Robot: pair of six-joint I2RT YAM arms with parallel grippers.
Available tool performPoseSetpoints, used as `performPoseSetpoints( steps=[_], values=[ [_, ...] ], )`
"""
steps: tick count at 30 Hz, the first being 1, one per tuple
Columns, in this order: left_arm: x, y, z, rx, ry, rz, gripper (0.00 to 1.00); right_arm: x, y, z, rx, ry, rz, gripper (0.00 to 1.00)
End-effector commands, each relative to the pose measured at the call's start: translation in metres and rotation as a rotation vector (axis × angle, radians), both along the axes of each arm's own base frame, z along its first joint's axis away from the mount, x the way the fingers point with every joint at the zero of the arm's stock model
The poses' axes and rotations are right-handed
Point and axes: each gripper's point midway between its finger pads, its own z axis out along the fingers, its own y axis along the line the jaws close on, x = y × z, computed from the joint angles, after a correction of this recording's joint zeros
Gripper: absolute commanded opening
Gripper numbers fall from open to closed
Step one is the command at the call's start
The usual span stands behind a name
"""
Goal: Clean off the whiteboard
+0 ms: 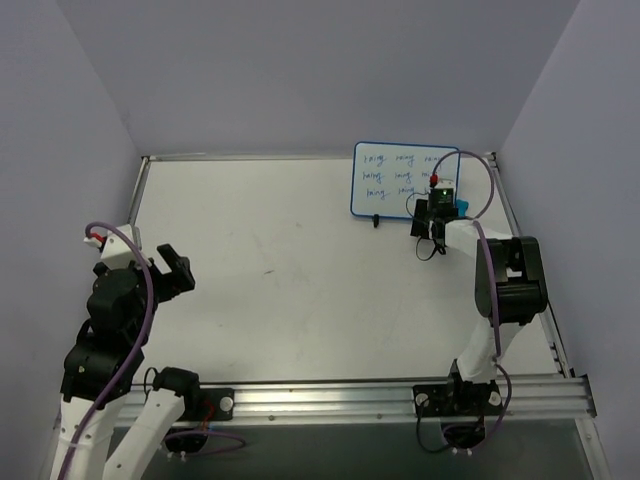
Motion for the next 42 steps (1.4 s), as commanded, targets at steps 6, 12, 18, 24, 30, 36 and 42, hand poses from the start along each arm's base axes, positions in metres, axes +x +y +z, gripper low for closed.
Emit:
performPoseSetpoints(
  steps=[6,12,18,24,30,36,42],
  values=[
    [0.003,-0.005,0.006,-0.001,-0.027,-0.026,0.94,0.028,-0.006,0.0,-0.029,-0.042,0.054,0.38],
    [0.003,-0.006,0.007,-0.001,-0.028,-0.031,0.94,0.032,-0.003,-0.01,-0.023,-0.033,0.074,0.3],
    [0.004,-0.007,0.006,-0.001,-0.027,-0.037,0.94,0.038,-0.003,-0.011,-0.039,-0.034,0.088,0.16],
    [0.004,-0.008,0.006,-0.002,-0.028,-0.046,0.94,0.037,0.008,-0.012,-0.02,-0.036,0.117,0.0],
    [0.004,-0.009,0.007,-0.001,-0.029,-0.051,0.94,0.029,0.037,-0.007,-0.077,-0.008,0.174,0.0],
    [0.004,-0.008,0.007,-0.002,-0.031,-0.046,0.94,0.014,0.077,-0.003,0.006,0.026,0.212,0.0],
    [0.004,-0.009,0.007,-0.003,-0.033,-0.048,0.94,-0.007,0.131,-0.006,0.038,0.028,0.265,0.0]
  ],
)
